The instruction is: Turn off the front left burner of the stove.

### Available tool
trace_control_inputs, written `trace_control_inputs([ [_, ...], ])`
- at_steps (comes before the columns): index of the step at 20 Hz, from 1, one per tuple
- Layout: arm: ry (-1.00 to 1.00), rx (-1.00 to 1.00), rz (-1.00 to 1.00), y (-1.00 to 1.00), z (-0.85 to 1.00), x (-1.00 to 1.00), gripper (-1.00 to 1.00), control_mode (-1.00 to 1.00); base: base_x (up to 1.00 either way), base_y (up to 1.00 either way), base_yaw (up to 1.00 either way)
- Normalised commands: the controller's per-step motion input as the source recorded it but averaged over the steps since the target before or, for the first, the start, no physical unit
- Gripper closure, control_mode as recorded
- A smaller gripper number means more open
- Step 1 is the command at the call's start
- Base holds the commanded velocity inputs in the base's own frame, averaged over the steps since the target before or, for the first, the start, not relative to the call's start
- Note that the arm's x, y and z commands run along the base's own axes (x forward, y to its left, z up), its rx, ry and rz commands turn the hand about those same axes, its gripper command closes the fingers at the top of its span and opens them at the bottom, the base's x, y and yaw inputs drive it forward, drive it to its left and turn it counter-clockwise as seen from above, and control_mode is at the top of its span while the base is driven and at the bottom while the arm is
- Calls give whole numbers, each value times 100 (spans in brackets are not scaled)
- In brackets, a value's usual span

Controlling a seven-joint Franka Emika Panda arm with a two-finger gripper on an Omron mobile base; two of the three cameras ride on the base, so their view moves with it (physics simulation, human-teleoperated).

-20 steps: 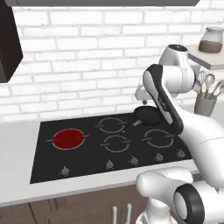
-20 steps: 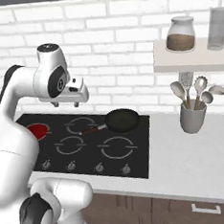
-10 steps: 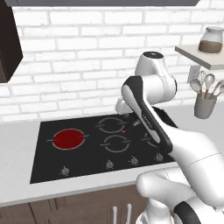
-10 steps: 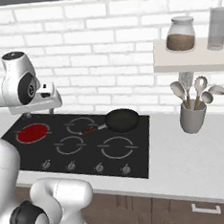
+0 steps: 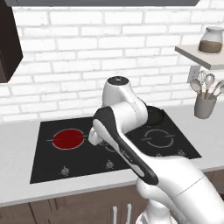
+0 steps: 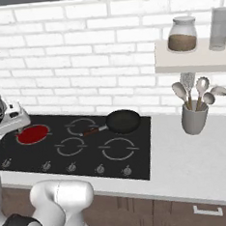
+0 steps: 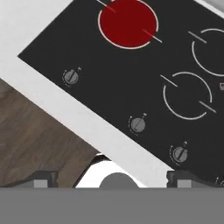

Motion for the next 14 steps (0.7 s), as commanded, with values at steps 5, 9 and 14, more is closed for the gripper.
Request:
trace_control_inputs([
  [5, 6, 4, 17, 99, -57, -15, -100, -100, 0, 0, 0],
  [9, 0, 13, 1, 99, -58, 0, -100, -100, 0, 0, 0],
  [14, 1, 19, -7, 84, -53, 5, -100, -100, 0, 0, 0],
])
